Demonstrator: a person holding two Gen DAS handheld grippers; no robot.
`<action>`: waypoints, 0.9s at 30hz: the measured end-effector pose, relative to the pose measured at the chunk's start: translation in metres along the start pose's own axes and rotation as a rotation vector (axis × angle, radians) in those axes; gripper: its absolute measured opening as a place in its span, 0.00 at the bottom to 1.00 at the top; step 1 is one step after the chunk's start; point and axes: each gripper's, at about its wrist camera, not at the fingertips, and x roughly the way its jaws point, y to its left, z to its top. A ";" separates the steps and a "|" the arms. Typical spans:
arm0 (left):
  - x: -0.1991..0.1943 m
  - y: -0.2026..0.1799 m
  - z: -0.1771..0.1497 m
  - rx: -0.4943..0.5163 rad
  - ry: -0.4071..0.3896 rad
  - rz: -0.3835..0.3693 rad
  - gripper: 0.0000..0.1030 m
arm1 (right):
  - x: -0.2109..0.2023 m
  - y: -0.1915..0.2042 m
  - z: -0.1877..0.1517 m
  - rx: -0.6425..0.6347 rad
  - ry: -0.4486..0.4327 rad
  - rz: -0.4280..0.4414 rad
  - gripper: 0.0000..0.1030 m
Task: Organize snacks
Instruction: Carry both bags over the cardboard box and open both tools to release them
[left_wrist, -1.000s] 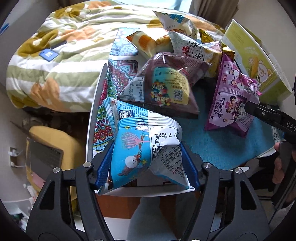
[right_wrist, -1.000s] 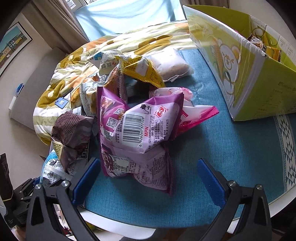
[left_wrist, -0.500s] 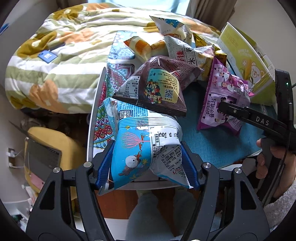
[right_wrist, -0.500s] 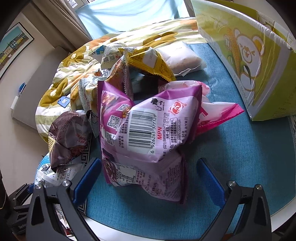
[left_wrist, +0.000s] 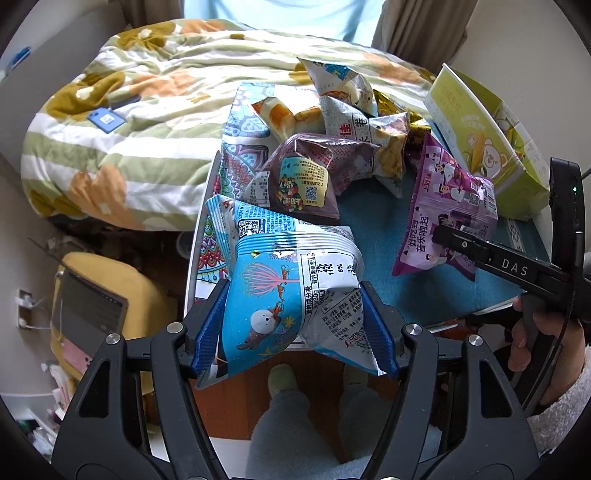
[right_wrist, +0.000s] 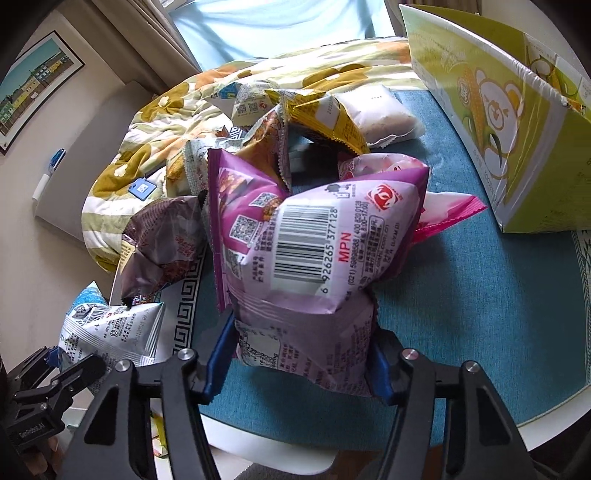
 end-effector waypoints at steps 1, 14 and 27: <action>-0.005 -0.002 0.000 -0.003 -0.010 0.001 0.63 | -0.004 0.000 -0.001 -0.006 -0.003 0.002 0.56; -0.071 -0.082 0.041 0.027 -0.215 -0.032 0.63 | -0.100 -0.010 0.022 -0.086 -0.147 0.034 0.56; -0.060 -0.239 0.121 0.151 -0.356 -0.171 0.63 | -0.207 -0.120 0.071 -0.064 -0.335 -0.083 0.56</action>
